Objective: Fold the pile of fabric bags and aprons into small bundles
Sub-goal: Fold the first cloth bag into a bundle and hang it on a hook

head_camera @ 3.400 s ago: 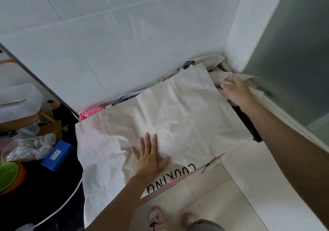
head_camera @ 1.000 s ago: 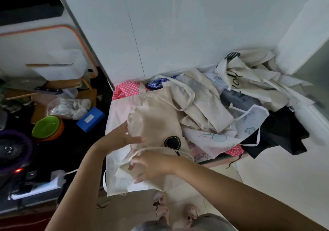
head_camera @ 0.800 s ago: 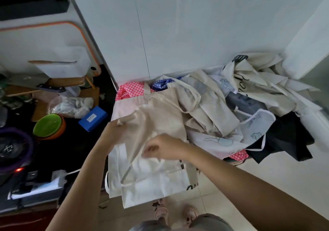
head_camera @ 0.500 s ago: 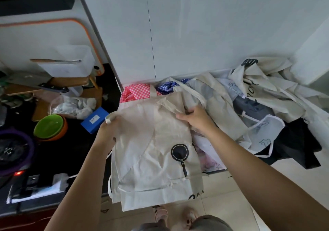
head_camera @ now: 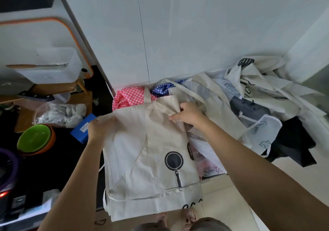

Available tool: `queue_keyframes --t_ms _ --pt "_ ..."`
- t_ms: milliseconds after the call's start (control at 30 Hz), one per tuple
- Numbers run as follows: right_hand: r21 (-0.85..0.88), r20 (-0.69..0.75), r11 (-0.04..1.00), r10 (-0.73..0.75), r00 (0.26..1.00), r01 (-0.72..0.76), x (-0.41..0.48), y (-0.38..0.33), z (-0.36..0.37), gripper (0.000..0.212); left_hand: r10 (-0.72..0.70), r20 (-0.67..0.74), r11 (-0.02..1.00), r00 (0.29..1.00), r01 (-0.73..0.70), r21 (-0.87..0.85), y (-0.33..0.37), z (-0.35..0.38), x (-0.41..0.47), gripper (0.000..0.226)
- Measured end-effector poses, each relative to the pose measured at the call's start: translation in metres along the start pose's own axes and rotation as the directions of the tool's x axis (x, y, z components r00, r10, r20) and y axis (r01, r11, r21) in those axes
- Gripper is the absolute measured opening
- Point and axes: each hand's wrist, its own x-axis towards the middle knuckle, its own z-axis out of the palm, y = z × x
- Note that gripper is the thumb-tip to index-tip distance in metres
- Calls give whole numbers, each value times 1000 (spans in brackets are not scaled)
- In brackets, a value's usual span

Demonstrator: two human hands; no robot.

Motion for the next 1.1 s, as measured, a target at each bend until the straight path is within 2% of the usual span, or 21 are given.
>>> queue_keyframes --t_ms 67,133,167,233,333,433,500,567,600,700,767,867,900,967,1000,1100 --pt "-95 -4 992 -80 997 80 -4 -7 -12 35 87 -44 995 995 -89 -45 5 -2 -3 11" --pt "-145 -35 970 -204 978 197 -14 -17 -35 30 238 -87 970 967 -231 82 21 -6 -12 4" --pt "-177 -81 956 -250 965 233 -18 -22 -51 25 308 -84 946 948 -295 134 31 -7 -12 9" --pt "-243 -209 936 -308 928 256 -22 -31 -83 23 454 -64 877 888 -434 208 55 -4 -11 16" --pt "-316 -330 927 -309 892 204 -12 -37 -119 24 591 -54 783 805 -556 278 88 16 -4 23" --pt "-359 -411 930 -226 883 71 10 -32 -129 25 610 -92 783 787 -580 227 100 38 -5 38" --pt "-248 -449 968 -139 883 26 23 -20 -127 20 630 -64 757 774 -594 272 89 46 -14 44" --pt "-44 -458 998 -52 887 35 32 -6 -120 19 643 61 713 763 -626 314 66 52 -32 35" --pt "-26 -477 999 -45 878 37 33 0 -115 22 617 154 705 772 -629 326 53 54 -40 32" --pt "-115 -515 989 -137 846 91 23 9 -94 56 337 428 731 839 -519 442 8 55 -56 47" --pt "-163 -492 969 -241 836 184 7 15 -74 73 207 526 715 825 -495 494 -17 51 -55 70" --pt "-301 -453 917 -380 806 263 -29 34 -41 70 147 613 662 776 -538 522 -36 43 -49 94" --pt "-319 -384 895 -422 821 311 -42 42 -30 67 139 631 643 763 -554 528 -41 42 -45 100" --pt "-329 -127 842 -489 863 428 -69 61 -3 67 181 631 604 754 -592 534 -51 41 -43 103" --pt "-381 6 791 -515 857 479 -79 74 10 72 234 611 596 756 -608 524 -56 41 -43 101" --pt "-677 255 493 -540 802 546 -92 109 42 85 402 412 666 818 -570 482 -70 42 -40 79"
